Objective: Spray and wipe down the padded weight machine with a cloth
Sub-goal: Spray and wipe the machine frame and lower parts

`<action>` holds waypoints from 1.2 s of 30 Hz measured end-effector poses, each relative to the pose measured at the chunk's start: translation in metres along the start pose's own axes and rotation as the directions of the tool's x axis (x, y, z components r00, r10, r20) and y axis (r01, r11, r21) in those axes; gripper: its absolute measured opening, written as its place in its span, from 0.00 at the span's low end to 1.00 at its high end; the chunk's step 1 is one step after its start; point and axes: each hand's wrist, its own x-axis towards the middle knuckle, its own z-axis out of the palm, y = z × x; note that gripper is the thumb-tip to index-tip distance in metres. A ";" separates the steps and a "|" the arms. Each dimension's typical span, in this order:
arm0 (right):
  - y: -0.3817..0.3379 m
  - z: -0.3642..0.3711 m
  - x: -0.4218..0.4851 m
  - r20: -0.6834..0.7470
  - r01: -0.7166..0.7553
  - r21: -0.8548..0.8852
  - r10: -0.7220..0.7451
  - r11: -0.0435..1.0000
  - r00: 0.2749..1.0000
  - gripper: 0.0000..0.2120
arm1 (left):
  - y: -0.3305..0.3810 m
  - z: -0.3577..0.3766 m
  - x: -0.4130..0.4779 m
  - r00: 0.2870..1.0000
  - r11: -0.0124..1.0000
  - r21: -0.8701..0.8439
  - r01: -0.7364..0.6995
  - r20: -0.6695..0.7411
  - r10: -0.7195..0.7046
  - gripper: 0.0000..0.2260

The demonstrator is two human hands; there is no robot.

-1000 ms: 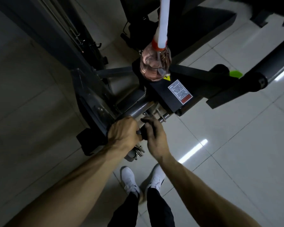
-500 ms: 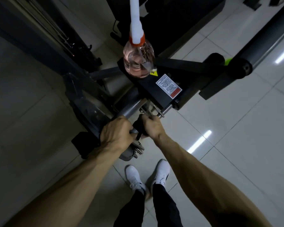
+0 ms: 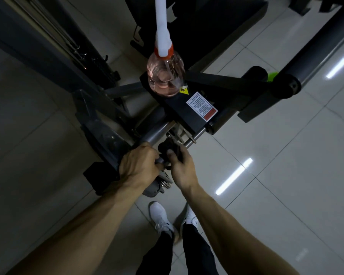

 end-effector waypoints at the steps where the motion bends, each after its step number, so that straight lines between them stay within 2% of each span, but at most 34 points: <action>1: 0.003 -0.002 -0.004 0.004 0.043 -0.048 -0.043 0.998 0.999 0.15 | 0.000 0.000 0.000 1.000 1.000 0.002 -0.001 0.004 0.001 0.13; 3: 0.002 -0.007 0.000 0.005 0.081 -0.117 -0.081 0.990 0.997 0.12 | -0.001 0.001 0.001 1.000 1.000 -0.012 0.005 0.006 -0.005 0.13; 5: -0.007 -0.009 0.016 0.021 0.013 -0.156 -0.010 0.988 1.000 0.11 | -0.001 0.001 0.002 1.000 1.000 -0.015 0.007 0.010 -0.006 0.13; 7: -0.014 -0.007 0.024 0.047 -0.068 -0.113 0.074 0.991 0.996 0.12 | 0.000 0.001 0.001 1.000 1.000 -0.011 0.012 0.014 -0.011 0.13; 10: -0.009 -0.015 0.004 0.011 0.011 -0.212 -0.009 0.977 1.000 0.13 | 0.001 -0.001 0.002 1.000 1.000 -0.026 0.010 0.017 -0.010 0.14; 14: -0.007 -0.024 -0.003 0.032 0.089 -0.300 -0.083 0.950 0.996 0.16 | 0.001 -0.002 0.003 1.000 1.000 -0.030 0.010 0.027 -0.009 0.14; 18: -0.013 -0.009 0.018 0.008 0.013 -0.233 -0.012 0.972 1.000 0.13 | 0.000 -0.001 0.002 0.999 1.000 -0.019 0.009 0.033 -0.008 0.14; 23: -0.009 -0.024 -0.008 0.031 0.138 -0.304 -0.135 0.943 0.990 0.09 | 0.000 -0.001 0.003 1.000 0.999 -0.033 0.001 0.015 -0.001 0.15; 26: -0.019 -0.013 0.017 0.037 0.036 -0.229 -0.028 0.973 0.999 0.10 | 0.000 -0.002 0.001 1.000 0.999 -0.032 0.000 0.014 0.000 0.15; 27: -0.018 -0.011 0.019 0.046 0.042 -0.215 -0.032 0.976 0.998 0.11 | 0.000 -0.002 0.002 1.000 0.999 -0.032 -0.001 0.015 0.001 0.15; 29: -0.007 -0.013 0.006 0.078 0.178 -0.244 -0.164 0.953 0.983 0.10 | 0.000 -0.003 0.002 1.000 1.000 -0.025 0.006 0.025 -0.005 0.14; 31: 0.004 -0.024 -0.011 0.141 0.390 -0.379 -0.364 0.839 0.921 0.11 | 0.000 -0.003 0.003 1.000 1.000 -0.024 0.003 0.028 -0.002 0.14; 33: 0.003 -0.030 -0.009 0.265 0.540 -0.605 -0.491 0.585 0.830 0.13 | 0.000 -0.003 0.002 1.000 1.000 -0.013 -0.003 0.020 0.004 0.13; 35: -0.014 -0.028 0.006 0.398 0.563 -0.739 -0.435 0.369 0.808 0.20 | -0.001 -0.002 0.002 1.000 1.000 -0.001 -0.006 0.013 0.006 0.13; 36: -0.027 -0.025 0.014 0.460 0.565 -0.763 -0.351 0.314 0.816 0.23 | -0.002 -0.001 0.003 1.000 1.000 -0.002 -0.006 0.007 0.006 0.13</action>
